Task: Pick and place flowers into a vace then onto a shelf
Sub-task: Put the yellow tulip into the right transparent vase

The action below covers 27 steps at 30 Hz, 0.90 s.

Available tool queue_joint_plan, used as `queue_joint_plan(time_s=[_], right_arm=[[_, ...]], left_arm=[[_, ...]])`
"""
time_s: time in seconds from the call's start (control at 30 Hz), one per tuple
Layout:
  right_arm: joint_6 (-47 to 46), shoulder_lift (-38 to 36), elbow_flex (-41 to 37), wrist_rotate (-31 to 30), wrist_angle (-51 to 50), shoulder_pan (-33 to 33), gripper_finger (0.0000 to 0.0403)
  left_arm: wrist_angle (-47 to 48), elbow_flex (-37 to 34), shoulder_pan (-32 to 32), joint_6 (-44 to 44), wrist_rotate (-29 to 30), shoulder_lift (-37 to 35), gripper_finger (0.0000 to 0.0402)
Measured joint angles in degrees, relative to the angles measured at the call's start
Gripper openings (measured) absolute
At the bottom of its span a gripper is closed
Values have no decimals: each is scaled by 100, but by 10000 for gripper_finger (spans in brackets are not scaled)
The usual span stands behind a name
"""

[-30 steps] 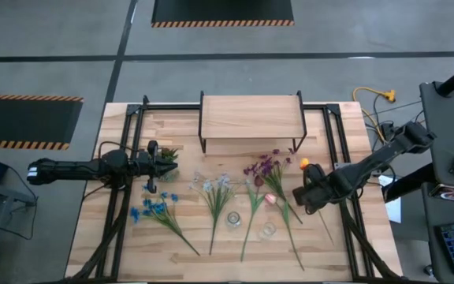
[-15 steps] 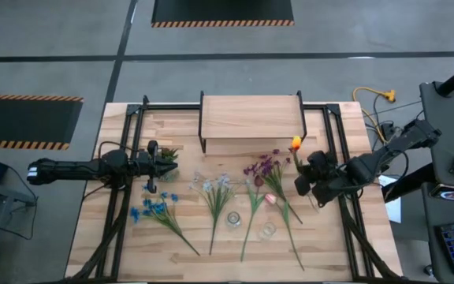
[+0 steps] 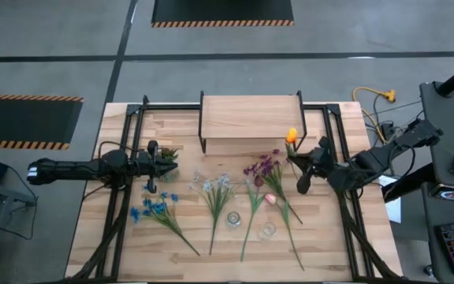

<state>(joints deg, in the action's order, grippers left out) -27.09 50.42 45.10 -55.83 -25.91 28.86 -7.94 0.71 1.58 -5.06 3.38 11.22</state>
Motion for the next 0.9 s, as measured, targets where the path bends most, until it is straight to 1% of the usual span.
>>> queue_joint_plan(time_s=[0.1, 0.17, 0.23, 0.3, 0.4, 0.5, 0.57, 0.7, 0.83, 0.9], right_arm=[[1222, -3, -4, -230, 1099, 0, 9], [2052, -3, -4, -267, 1829, 0, 9], [2683, -1, -4, -253, 2455, 0, 9], [3006, -19, -4, 14, 2927, 0, 9], [3099, -6, -11, 816, 3366, -4, 9], [2934, 132, -26, 1719, 3535, -4, 9], [2791, 260, -35, 2086, 3556, 2, 9], [2430, 490, -37, 2161, 3822, 13, 9], [2410, 656, -37, 2207, 4274, 128, 9], [2428, 665, -37, 2321, 4453, 221, 9]], left_arm=[[0, 0, 1, 0, 0, 0, 0], [0, 0, 0, 0, 0, 0, 0], [0, -2, 2, -2, 0, 2, 0], [0, -2, 0, -1, 1, 0, 0], [0, -7, 2, 0, 0, 0, 0], [-2, 3, 0, -1, 0, 2, 0], [-4, 13, 0, 0, 1, 0, 0], [-2, 13, 0, -2, 0, 2, 0], [-2, 13, 2, 0, 2, 2, 0], [-2, 13, 2, -1, 0, 2, 0]])
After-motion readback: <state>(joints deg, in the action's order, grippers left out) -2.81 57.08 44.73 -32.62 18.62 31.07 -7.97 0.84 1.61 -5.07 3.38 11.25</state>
